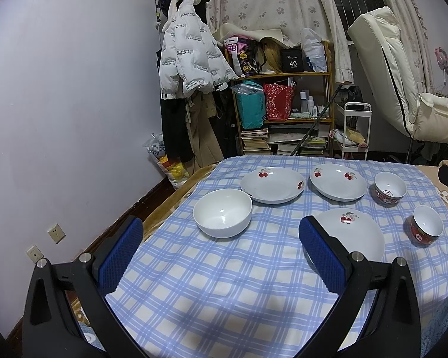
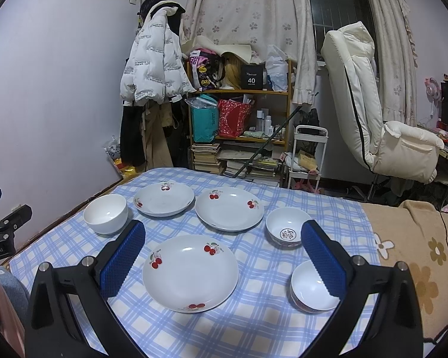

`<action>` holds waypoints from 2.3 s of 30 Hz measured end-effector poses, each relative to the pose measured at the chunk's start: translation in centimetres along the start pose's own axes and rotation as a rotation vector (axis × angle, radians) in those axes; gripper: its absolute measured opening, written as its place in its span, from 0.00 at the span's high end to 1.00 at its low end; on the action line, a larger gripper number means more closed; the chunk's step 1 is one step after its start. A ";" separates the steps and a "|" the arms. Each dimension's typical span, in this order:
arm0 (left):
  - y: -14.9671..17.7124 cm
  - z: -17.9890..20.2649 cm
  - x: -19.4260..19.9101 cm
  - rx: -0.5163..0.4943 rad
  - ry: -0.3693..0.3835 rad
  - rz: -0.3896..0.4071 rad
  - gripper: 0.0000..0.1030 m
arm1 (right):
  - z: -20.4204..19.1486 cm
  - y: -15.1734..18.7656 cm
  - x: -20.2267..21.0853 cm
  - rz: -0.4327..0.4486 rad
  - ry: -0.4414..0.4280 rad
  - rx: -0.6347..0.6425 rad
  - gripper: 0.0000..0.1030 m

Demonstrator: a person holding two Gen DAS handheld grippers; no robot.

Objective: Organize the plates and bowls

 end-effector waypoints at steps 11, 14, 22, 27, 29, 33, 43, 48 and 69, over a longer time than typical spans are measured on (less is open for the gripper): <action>0.0 -0.2 0.1 -0.002 -0.002 -0.002 0.01 | 0.0 0.0 0.0 0.000 0.001 0.001 0.00; 0.0 -0.2 0.1 0.000 -0.002 -0.001 0.01 | 0.0 0.0 0.0 0.000 0.001 0.000 0.00; 0.1 -0.4 -0.1 0.000 -0.007 0.000 0.01 | 0.0 0.0 0.0 -0.001 0.001 0.000 0.00; 0.0 -0.5 -0.1 0.004 -0.001 -0.008 0.01 | 0.0 0.0 0.0 0.000 0.001 0.001 0.00; -0.1 -0.5 -0.3 0.003 0.004 -0.016 0.01 | -0.1 0.1 -0.1 -0.003 0.001 0.004 0.00; -0.9 -0.3 -0.7 -0.011 -0.017 -0.030 0.01 | -0.3 0.4 -0.7 -0.029 -0.014 0.021 0.00; -2.2 0.1 -4.5 0.090 -0.050 -0.137 0.01 | -1.9 0.7 -4.7 -0.093 -0.089 0.092 0.00; -2.6 1.1 -7.0 0.048 -0.062 -0.151 0.01 | -1.2 1.3 -7.3 -0.152 -0.102 0.081 0.00; 2.6 7.1 -17.2 -0.066 0.032 -0.464 0.01 | 1.4 4.9 -16.8 -0.345 -0.097 0.039 0.00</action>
Point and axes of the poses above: each gripper's, at about its wrist camera, not at the fingertips, and x roughly against the way its jaws point, z to its right, y to its underside, the point moved 9 cm from there along -x, roughly the way its jaws point, and after that the axes turned 12 degrees about x, right-handed, at the moved point
